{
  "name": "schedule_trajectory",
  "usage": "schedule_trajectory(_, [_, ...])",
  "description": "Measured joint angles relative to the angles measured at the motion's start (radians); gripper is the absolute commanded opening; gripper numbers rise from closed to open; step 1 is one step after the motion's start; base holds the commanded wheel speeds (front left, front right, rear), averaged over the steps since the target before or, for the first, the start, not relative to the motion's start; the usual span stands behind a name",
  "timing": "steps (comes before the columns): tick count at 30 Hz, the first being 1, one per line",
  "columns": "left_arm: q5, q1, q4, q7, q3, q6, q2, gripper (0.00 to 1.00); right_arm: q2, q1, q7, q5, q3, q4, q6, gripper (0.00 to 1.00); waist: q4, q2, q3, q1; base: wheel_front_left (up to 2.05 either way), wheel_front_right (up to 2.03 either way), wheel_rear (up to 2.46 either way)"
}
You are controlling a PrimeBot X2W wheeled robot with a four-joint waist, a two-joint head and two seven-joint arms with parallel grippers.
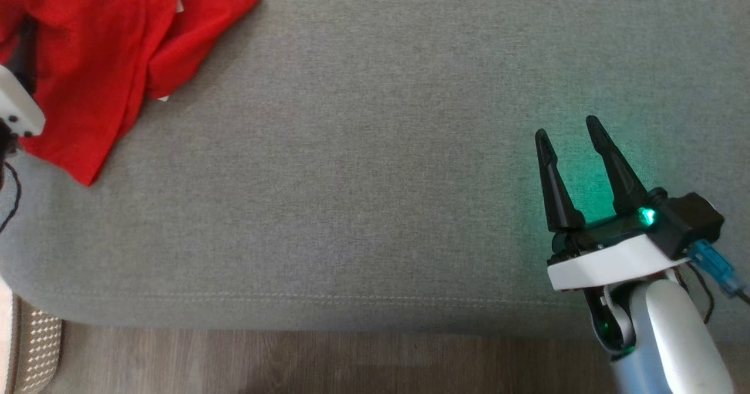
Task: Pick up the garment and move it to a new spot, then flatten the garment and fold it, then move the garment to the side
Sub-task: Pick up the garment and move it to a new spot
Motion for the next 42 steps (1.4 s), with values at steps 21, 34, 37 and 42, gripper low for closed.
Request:
schedule_trajectory(21, [-0.014,-0.087,-0.001,-0.309,-0.05,0.001,-0.002,0.0,0.0,0.004,0.0,0.038,0.003,0.045,0.0,1.0,0.012,0.0,-0.108,-0.0001,0.0,0.0,0.0])
schedule_trajectory(34, [0.011,-0.007,-0.5,-0.269,-0.087,0.053,-0.11,0.0,0.0,0.048,0.0,0.09,0.012,0.074,0.0,1.0,-0.061,0.0,-0.256,-0.0001,0.0,0.0,0.0])
schedule_trajectory(37, [-0.001,0.006,-0.596,-0.227,-0.116,0.086,-0.164,0.0,0.0,0.049,0.0,0.091,0.011,0.077,0.0,1.0,-0.107,0.0001,-0.271,-0.0001,0.0,0.0,0.0])
schedule_trajectory(42, [-0.008,0.006,-0.666,-0.192,-0.14,0.137,-0.217,0.0,0.0,0.048,0.0,0.115,0.025,0.074,0.0,1.0,-0.199,0.0001,-0.278,-0.0001,0.0,0.0,0.0])
